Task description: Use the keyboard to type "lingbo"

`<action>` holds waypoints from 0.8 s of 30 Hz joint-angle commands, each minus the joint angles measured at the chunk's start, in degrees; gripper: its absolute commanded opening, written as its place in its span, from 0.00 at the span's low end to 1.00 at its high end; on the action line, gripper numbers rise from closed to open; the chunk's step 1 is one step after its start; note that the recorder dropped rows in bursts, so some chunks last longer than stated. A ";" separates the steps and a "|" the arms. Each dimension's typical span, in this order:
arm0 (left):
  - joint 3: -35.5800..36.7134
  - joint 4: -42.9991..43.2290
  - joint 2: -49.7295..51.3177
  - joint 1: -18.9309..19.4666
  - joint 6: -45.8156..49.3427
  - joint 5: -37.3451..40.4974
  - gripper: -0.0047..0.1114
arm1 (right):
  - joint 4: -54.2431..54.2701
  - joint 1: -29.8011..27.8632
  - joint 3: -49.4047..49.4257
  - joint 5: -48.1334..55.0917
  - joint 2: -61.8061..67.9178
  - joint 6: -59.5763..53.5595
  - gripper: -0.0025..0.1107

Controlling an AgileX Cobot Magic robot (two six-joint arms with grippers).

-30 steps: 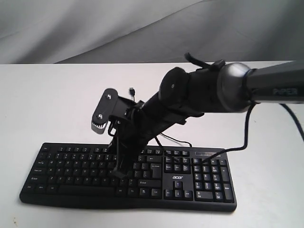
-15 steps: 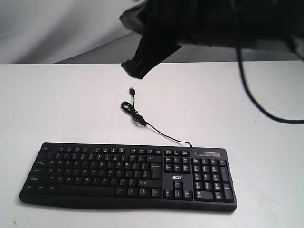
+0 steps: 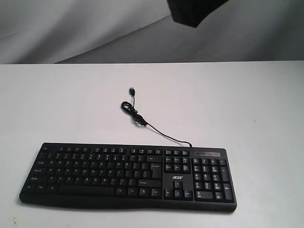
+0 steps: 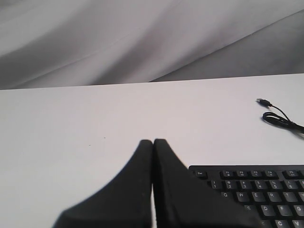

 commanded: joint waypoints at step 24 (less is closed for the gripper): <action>0.28 -0.21 -0.21 0.06 -0.12 -0.39 0.04 | 30.78 -34.35 29.83 -10.60 -34.91 18.36 0.02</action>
